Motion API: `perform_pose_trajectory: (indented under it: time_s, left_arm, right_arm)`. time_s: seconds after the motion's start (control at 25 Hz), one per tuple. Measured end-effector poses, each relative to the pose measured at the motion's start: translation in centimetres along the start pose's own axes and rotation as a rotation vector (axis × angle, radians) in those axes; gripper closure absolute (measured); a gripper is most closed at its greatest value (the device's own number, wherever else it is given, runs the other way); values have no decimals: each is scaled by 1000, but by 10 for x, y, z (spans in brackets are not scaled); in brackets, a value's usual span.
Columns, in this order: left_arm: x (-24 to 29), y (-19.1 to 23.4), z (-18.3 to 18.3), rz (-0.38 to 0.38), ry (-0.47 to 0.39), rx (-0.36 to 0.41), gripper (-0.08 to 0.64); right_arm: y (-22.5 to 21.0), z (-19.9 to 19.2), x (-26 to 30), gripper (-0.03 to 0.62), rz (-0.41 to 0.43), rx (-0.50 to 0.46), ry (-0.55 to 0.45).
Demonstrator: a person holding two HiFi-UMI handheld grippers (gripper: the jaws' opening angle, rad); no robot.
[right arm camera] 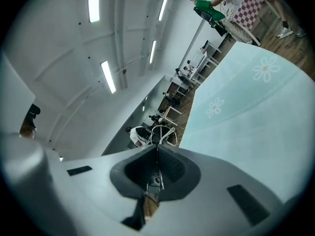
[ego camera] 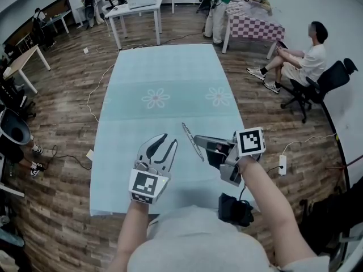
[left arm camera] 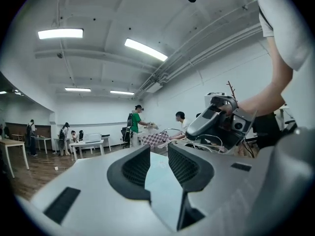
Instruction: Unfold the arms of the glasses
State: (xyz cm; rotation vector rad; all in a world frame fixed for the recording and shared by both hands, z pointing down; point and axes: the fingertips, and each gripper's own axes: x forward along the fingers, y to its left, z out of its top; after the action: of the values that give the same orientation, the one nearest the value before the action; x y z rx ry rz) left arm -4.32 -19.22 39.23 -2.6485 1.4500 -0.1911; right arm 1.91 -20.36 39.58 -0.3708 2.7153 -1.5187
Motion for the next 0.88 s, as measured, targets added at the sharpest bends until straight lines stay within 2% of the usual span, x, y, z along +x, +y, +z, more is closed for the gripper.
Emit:
perform_pose_trajectory:
  time_s: [0.28,0.48,0.64,0.88]
  left_arm:
    - [3,6,-7,-175,5,-1,453]
    - [6,8,-7,-288,8,30,454]
    - [7,9,-7,-368,3,23,466]
    - [10,3,-13,-532,49,29,468]
  right_arm:
    - [2,-6,6,582,27,44,19]
    - [6,-10,5,581,78,99,22]
    - [6,-12,2,581,110,140,20]
    - [10,-15,3,581,141,161,39]
